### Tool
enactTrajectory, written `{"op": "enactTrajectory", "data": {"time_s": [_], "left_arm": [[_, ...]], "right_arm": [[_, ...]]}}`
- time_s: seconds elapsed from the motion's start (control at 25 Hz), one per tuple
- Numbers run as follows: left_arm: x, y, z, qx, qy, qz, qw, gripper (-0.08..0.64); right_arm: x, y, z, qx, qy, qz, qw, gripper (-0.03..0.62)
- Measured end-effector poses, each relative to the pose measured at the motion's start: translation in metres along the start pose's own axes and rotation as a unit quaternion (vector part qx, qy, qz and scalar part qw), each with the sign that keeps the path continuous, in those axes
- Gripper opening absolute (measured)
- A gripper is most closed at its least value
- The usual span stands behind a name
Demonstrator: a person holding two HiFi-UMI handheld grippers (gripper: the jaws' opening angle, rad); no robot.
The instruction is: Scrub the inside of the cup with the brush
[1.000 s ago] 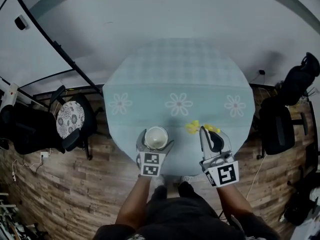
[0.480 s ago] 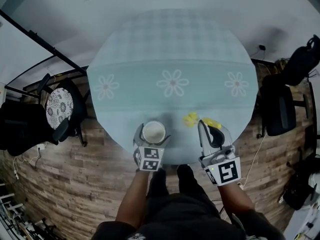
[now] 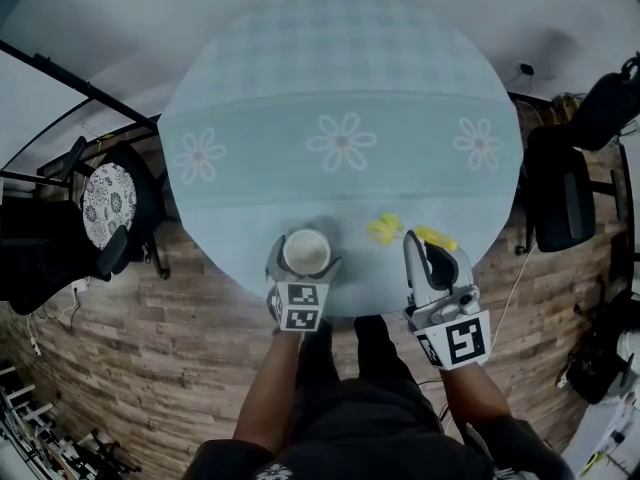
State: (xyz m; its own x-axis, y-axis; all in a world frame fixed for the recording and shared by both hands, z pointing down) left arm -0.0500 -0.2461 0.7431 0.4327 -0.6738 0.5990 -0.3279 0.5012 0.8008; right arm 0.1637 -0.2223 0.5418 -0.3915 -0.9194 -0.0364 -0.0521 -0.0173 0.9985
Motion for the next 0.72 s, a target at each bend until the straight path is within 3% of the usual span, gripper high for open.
{"op": "enactTrajectory", "data": {"time_s": [0.2,0.72], "left_arm": [[0.006,0.010,-0.003,-0.005,0.005,0.011,0.9999,0.568],[0.007,0.016,-0.001,-0.010,0.014,-0.007,0.9998,0.571]], "right_arm": [[0.002,-0.002,0.002,0.001,-0.003,-0.001,1.000,0.038],[0.008,-0.006,0.013,-0.001,-0.012,-0.005,1.000,0.038]]}}
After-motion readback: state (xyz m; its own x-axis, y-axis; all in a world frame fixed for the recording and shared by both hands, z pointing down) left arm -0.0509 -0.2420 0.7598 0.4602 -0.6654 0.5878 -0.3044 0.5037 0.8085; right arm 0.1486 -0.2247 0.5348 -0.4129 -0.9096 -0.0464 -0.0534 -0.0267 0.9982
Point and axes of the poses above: the fingertips, and each gripper's own axes: x forward along the fingers, z to its left, y out of its underside, the point moved 7 cm from there along -x, backward along the fingers, and after that the axes turned 6 degrees about -z, right-handed, at the moved point
